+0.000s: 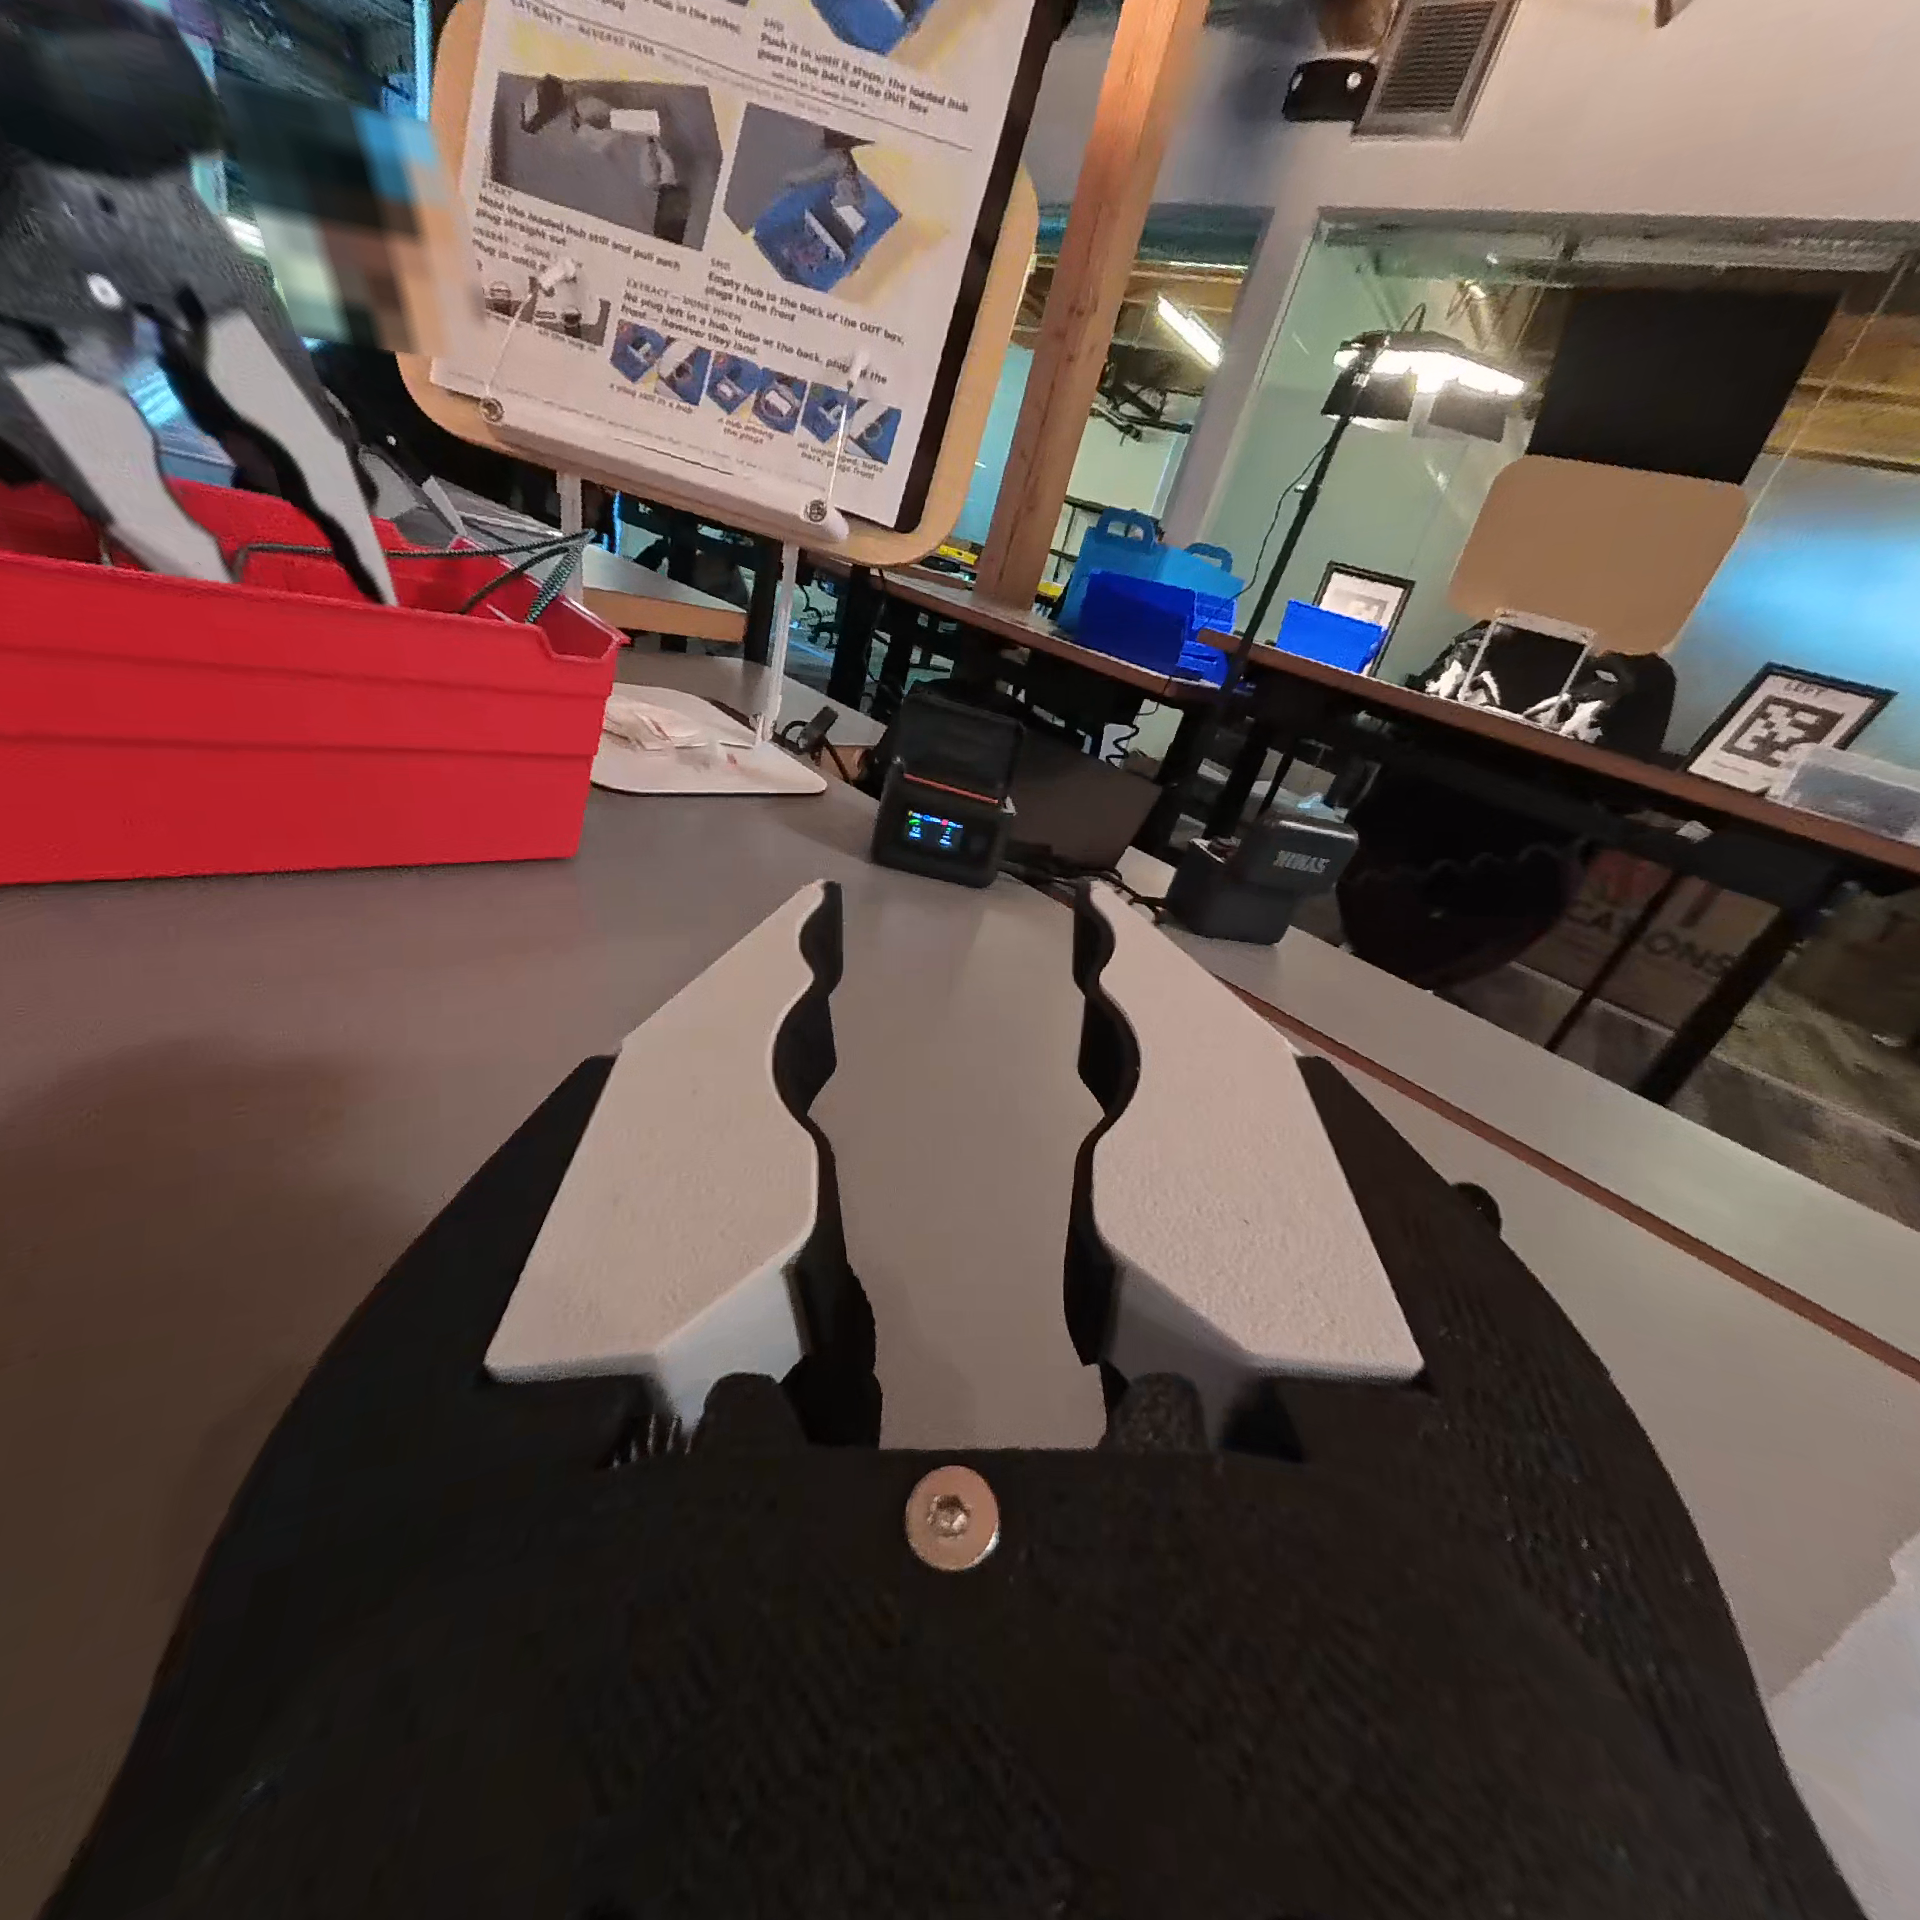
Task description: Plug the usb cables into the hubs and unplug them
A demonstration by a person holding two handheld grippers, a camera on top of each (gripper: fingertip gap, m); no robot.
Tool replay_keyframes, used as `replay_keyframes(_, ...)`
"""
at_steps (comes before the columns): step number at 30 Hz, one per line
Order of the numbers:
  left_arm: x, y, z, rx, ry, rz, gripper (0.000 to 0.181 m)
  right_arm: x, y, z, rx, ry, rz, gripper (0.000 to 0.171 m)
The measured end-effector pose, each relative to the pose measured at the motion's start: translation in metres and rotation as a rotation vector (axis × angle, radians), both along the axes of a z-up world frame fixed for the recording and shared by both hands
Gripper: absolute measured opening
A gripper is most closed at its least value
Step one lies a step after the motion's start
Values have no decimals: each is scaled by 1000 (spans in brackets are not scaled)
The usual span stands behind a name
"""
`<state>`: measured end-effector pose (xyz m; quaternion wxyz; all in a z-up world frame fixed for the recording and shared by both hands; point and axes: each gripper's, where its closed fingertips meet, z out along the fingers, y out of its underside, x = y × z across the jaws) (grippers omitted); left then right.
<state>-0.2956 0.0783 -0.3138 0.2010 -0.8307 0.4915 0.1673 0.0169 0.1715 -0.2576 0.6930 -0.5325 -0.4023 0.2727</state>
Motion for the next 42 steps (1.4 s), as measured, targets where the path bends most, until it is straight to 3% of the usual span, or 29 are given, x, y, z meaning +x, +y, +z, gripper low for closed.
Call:
replay_keyframes(1,-1,0,-8,-61,0,-16,46,1,2,0,-3,2,-8,43)
replay_keyframes(4,3,-2,-27,-226,-12,-60,58,3,8,-2,-19,3,-23,42)
replay_keyframes(7,0,1,-43,-331,67,-94,56,0,14,-7,-53,-1,-23,42)
replay_keyframes(10,0,4,-54,-382,134,-114,47,-1,18,-11,-73,-11,-26,41)
replay_keyframes(11,0,1,-56,-412,148,-120,34,-1,19,-12,-76,-11,-29,40)
replay_keyframes(15,-16,-3,-36,-454,275,-101,27,3,21,-11,-85,4,-37,39)
replay_keyframes(20,-14,11,61,-323,275,-2,26,4,23,-10,-98,17,-42,38)
replay_keyframes(24,2,25,168,-141,317,16,25,5,23,-10,-94,17,-44,37)
replay_keyframes(31,34,60,366,211,553,49,26,7,24,-9,-108,36,-44,36)
replay_keyframes(34,52,81,435,372,577,88,25,7,23,-8,-109,40,-42,36)
replay_keyframes(42,151,139,536,708,95,99,25,10,23,-3,-97,65,-51,35)
